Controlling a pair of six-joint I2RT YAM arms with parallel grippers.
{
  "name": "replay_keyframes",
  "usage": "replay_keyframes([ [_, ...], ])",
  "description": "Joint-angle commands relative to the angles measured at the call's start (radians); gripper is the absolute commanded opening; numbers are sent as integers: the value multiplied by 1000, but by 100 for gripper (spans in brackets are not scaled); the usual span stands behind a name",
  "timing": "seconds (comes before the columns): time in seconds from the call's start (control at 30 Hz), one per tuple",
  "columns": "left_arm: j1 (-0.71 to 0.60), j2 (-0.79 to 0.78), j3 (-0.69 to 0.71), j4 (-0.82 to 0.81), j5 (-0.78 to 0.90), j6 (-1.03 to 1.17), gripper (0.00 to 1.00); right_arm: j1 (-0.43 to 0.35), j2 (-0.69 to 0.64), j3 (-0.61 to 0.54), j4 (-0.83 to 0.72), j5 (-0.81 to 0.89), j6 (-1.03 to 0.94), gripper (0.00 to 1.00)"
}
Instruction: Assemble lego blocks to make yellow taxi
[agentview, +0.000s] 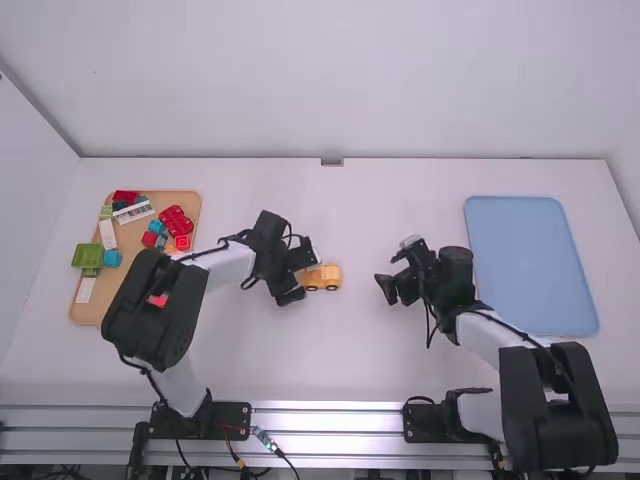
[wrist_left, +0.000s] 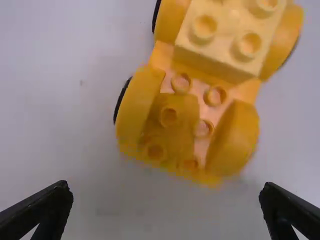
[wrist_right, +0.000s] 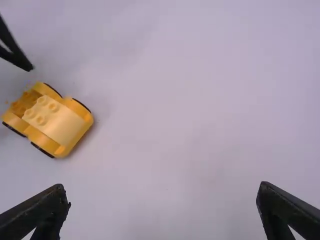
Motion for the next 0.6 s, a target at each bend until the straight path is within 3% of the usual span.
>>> replay_keyframes([
  [0.0, -2, -91, 49, -51, -37, -19, 99, 2, -36, -9, -6, 14, 34, 99],
  [0.17, 29, -203, 42, -66, -143, -181, 99, 2, -62, -9, -21, 14, 34, 99],
  [0.33, 89, -335, -7, -22, -425, -477, 99, 1, -69, -9, -27, 14, 33, 99],
  [0.57, 127, -402, -73, 57, -537, -567, 99, 0, -69, -9, 5, 14, 33, 99],
])
